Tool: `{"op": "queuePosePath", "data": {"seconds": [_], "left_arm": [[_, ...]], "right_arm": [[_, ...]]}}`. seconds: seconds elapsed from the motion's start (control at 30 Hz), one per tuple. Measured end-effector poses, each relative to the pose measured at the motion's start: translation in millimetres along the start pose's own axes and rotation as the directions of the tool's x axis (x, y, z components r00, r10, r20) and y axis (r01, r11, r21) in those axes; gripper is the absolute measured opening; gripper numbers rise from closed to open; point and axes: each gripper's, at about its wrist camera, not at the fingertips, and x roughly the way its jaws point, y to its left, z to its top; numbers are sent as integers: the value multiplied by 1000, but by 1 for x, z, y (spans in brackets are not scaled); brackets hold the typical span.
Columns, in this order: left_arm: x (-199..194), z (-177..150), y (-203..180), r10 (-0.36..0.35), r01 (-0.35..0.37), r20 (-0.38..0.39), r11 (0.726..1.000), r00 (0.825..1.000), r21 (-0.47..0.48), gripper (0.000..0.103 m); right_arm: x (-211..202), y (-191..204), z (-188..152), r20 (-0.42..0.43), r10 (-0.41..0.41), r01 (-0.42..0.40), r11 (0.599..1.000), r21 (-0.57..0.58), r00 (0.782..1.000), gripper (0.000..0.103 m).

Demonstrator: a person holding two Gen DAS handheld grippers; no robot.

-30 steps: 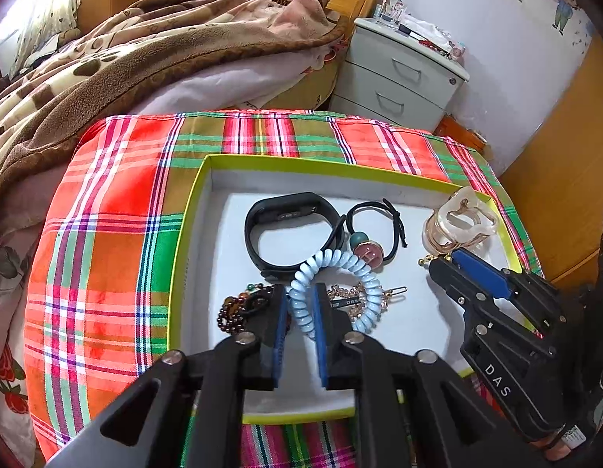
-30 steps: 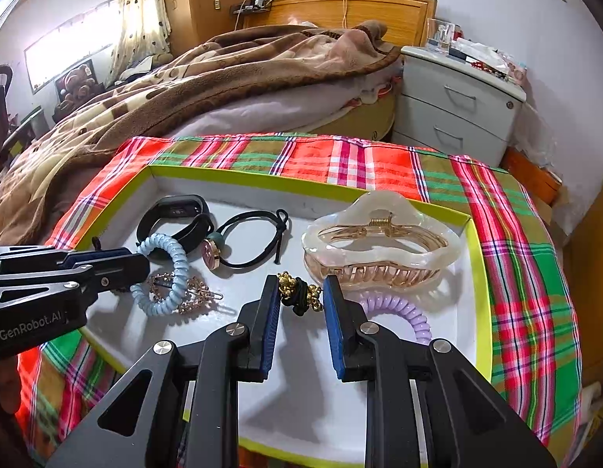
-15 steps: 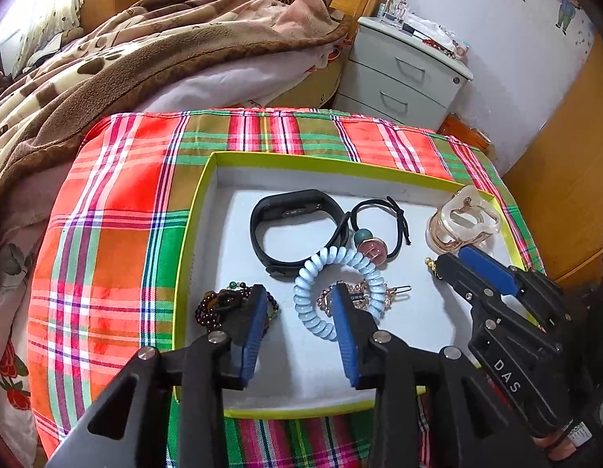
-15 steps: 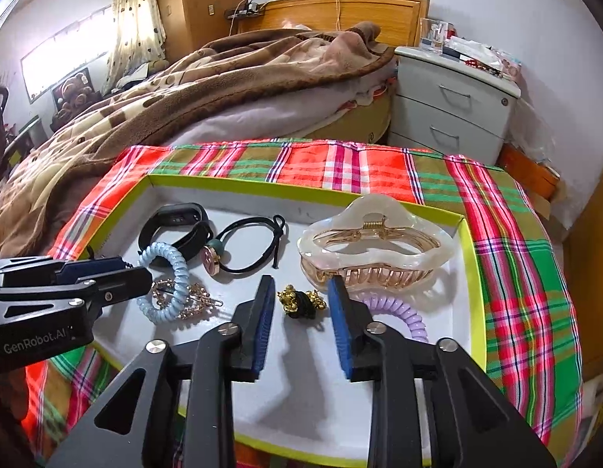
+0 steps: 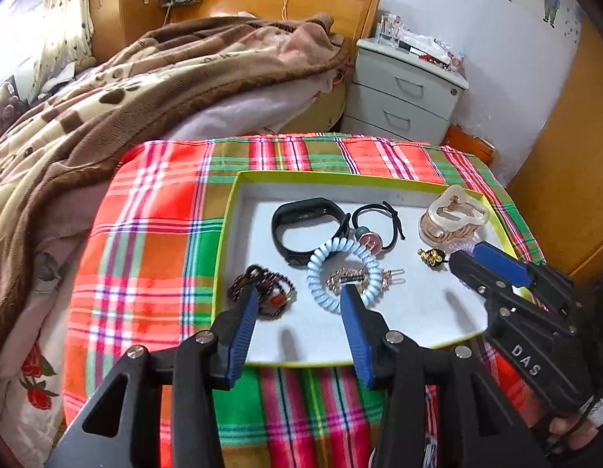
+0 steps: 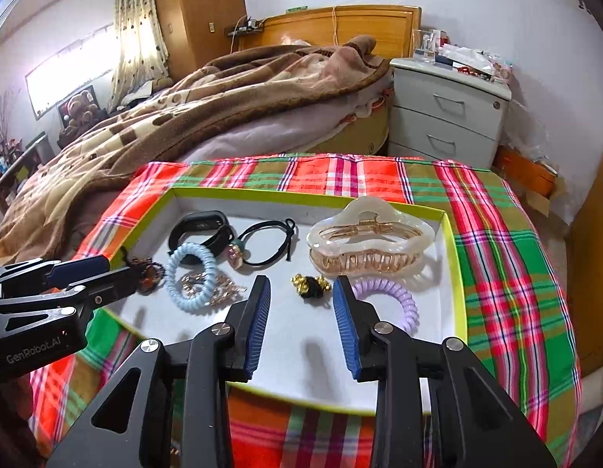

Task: Organize jewelry
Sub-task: 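Withdraw both tools from the tray toward the remaining items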

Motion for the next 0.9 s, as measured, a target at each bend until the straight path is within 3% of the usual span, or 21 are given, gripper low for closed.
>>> {"op": "queuePosePath", "data": {"seconds": [0.17, 0.27, 0.5, 0.6, 0.8, 0.9], "left_arm": [[-21, -10, 0, 30, -31, 49, 999, 998, 21, 47], [-35, -19, -2, 84, -89, 99, 995, 991, 48, 48], [-51, -40, 0, 96, -103, 125, 994, 987, 46, 49], [-54, -46, 5, 68, -72, 124, 997, 990, 31, 49], [-50, -64, 31, -73, 78, 74, 995, 995, -62, 52], [-51, -74, 40, -75, 81, 75, 994, 994, -78, 52]], "right_arm": [[-23, 4, -8, 35, 19, -19, 1000, 2, 999, 42], [-36, 9, -15, 48, 36, -36, 999, -10, 998, 42], [-51, 24, -41, 18, 64, -63, 997, -49, 998, 42], [-54, 28, -56, -11, 74, -75, 995, -70, 997, 42], [-52, 25, -74, -62, 75, -78, 995, -56, 995, 42], [-51, 27, -82, -90, 107, -113, 992, -55, 990, 42]]}}
